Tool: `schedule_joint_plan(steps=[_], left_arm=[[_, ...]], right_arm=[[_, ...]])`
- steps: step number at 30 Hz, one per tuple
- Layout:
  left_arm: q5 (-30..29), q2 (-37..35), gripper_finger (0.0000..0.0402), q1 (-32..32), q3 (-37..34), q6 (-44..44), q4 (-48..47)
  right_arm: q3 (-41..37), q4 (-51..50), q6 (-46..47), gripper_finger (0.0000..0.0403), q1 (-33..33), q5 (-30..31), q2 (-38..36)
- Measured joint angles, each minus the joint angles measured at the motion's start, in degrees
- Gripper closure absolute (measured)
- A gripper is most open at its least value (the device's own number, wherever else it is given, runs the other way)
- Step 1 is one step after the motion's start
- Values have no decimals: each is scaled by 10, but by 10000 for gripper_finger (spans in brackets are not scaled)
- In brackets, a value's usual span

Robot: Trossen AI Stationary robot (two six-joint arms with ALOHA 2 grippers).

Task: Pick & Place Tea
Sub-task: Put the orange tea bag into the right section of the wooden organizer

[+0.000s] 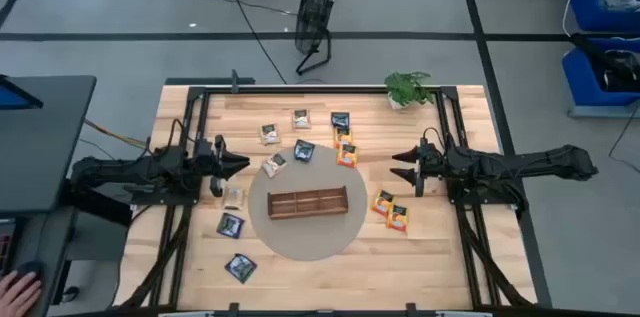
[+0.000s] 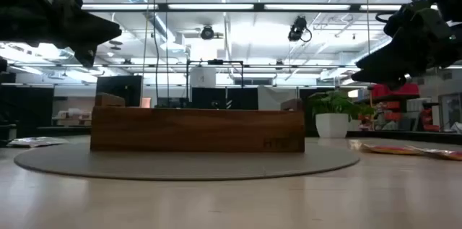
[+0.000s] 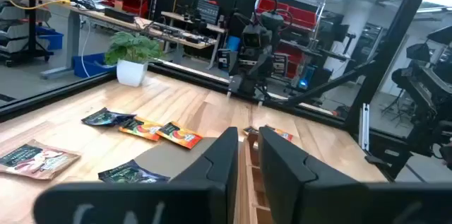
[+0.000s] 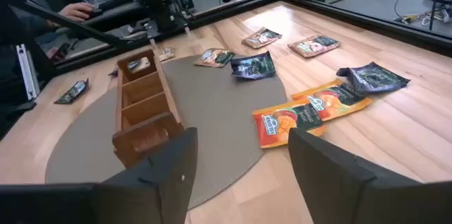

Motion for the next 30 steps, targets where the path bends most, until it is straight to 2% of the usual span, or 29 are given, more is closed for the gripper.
schedule_joint_plan(steps=[8, 24, 26, 30], left_arm=[[0, 0, 342, 0, 0, -1, 0], [0, 0, 342, 0, 0, -1, 0], [0, 0, 342, 0, 0, -1, 0], [0, 0, 342, 0, 0, -7, 6]], right_arm=[[0, 0, 5, 172, 0, 0, 0], [0, 0, 111, 172, 0, -2, 0], [0, 0, 154, 172, 0, -2, 0], [0, 0, 305, 172, 0, -2, 0]])
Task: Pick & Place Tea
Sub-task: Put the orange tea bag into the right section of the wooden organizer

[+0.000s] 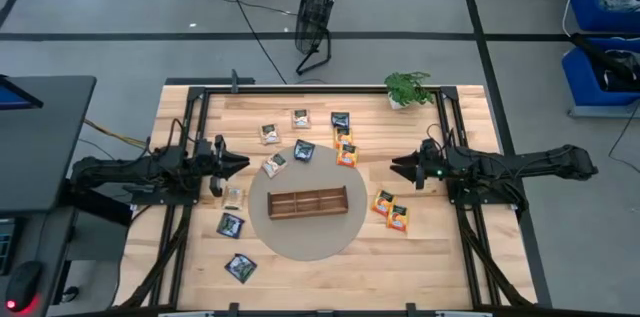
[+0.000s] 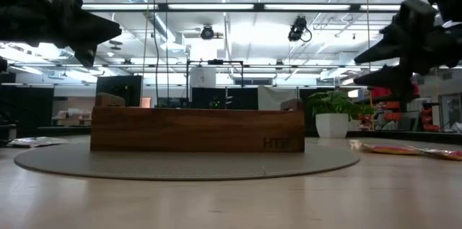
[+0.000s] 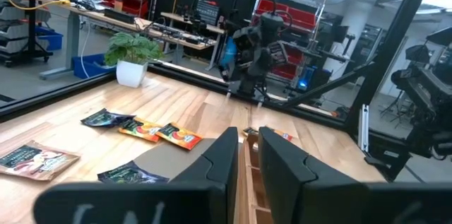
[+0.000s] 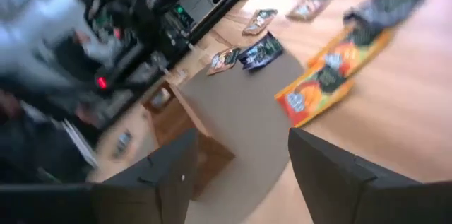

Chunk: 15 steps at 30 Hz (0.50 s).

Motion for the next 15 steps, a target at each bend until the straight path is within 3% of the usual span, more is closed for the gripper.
schedule_joint_plan(steps=[3, 6, 10, 15], left_arm=[[0, 0, 342, 0, 0, -5, 2], [0, 0, 342, 0, 0, -5, 2], [0, 0, 342, 0, 0, -5, 3], [0, 0, 342, 0, 0, -5, 3]], right_arm=[[0, 0, 128, 172, 0, 0, 0], [0, 7, 142, 172, 1, -19, 0], [18, 7, 139, 172, 3, -97, 0], [101, -193, 75, 172, 3, -212, 14]])
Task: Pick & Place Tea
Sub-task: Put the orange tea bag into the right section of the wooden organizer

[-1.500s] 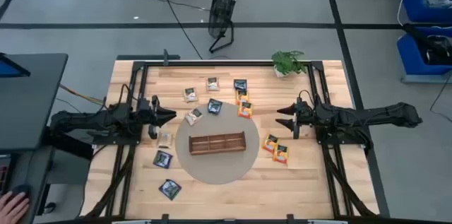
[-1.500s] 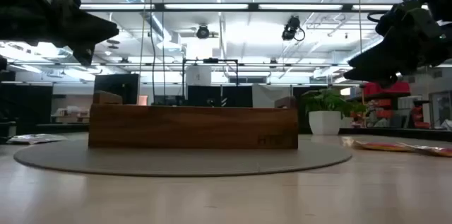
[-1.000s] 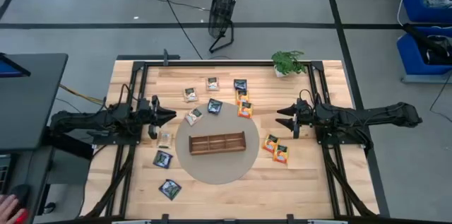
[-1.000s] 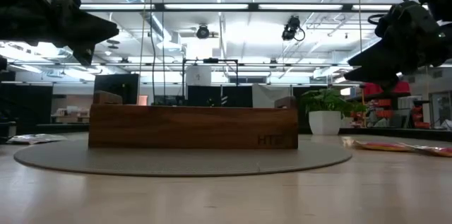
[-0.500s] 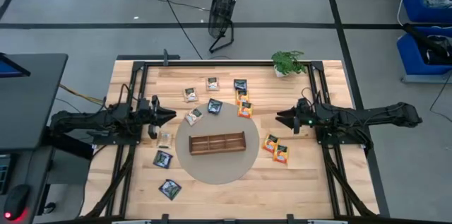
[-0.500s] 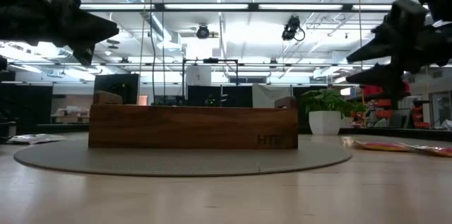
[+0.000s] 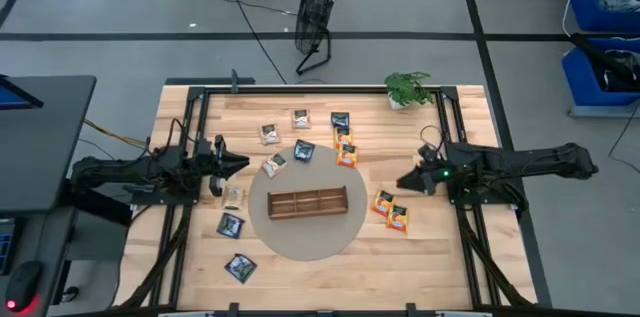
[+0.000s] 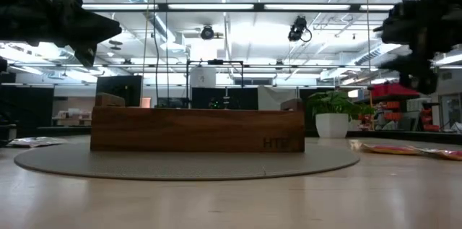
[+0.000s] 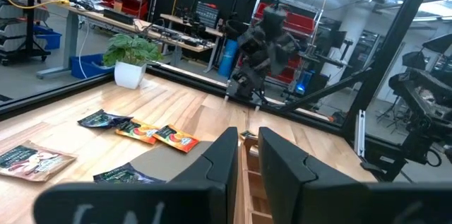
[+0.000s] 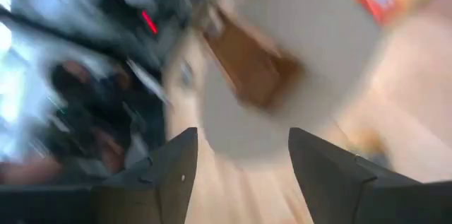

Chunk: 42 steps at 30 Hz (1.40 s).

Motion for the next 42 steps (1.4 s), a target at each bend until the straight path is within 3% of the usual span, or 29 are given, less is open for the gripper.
schedule_joint_plan(steps=[2, 5, 13, 18, 23, 29, 35, 42], left_arm=[[0, 0, 342, 0, 0, 0, 0], [0, 0, 342, 0, 0, 0, 14], [-1, 0, 342, 0, 0, 0, 59], [-2, 0, 342, 0, 0, 0, 59], [-2, 0, 342, 0, 0, 0, 59], [-13, 0, 342, 0, 0, 0, 58], [-30, 0, 342, 0, 0, -22, 58], [-33, 0, 342, 0, 0, -30, 58]], right_arm=[[29, -89, -37, 172, 0, -20, 12], [51, -146, -83, 172, 3, -36, 32], [52, -119, -166, 172, 64, -58, 117], [52, -101, -180, 172, 112, -20, 190], [52, -87, -196, 172, 146, 57, 255], [52, -42, -240, 172, 188, 70, 326], [52, 6, -241, 172, 214, 144, 380], [52, 40, -266, 172, 216, 129, 431]])
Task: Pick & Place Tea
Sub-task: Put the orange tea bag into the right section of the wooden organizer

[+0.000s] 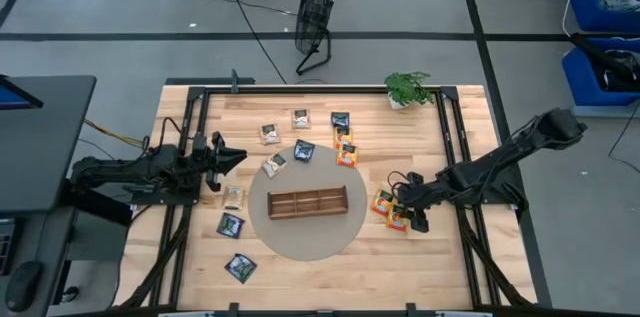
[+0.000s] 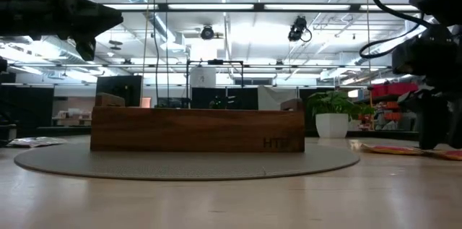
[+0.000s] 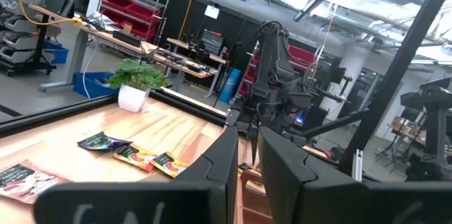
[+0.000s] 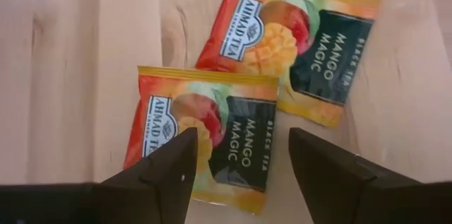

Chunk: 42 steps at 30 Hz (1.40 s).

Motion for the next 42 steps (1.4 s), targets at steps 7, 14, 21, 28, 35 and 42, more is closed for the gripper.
schedule_joint_plan(steps=[7, 14, 21, 28, 35, 42], left_arm=[[-7, 0, 342, 0, 0, 0, 0], [-8, 0, 342, 0, 0, 0, 0], [-8, 0, 342, 0, 0, 0, 0], [-8, 0, 342, 0, 0, 0, 0], [-8, 0, 342, 0, 0, 0, 1], [-9, 0, 342, 0, 0, -18, 3]], right_arm=[[3, 22, -5, 181, 0, 5, 36], [2, 24, -2, 277, -1, 14, 50], [1, 24, 12, 394, -1, 6, 51], [53, -65, 29, 399, 0, 4, 53], [142, -166, 9, 401, 0, 41, 52], [190, -198, 4, 402, -2, 76, 51]])
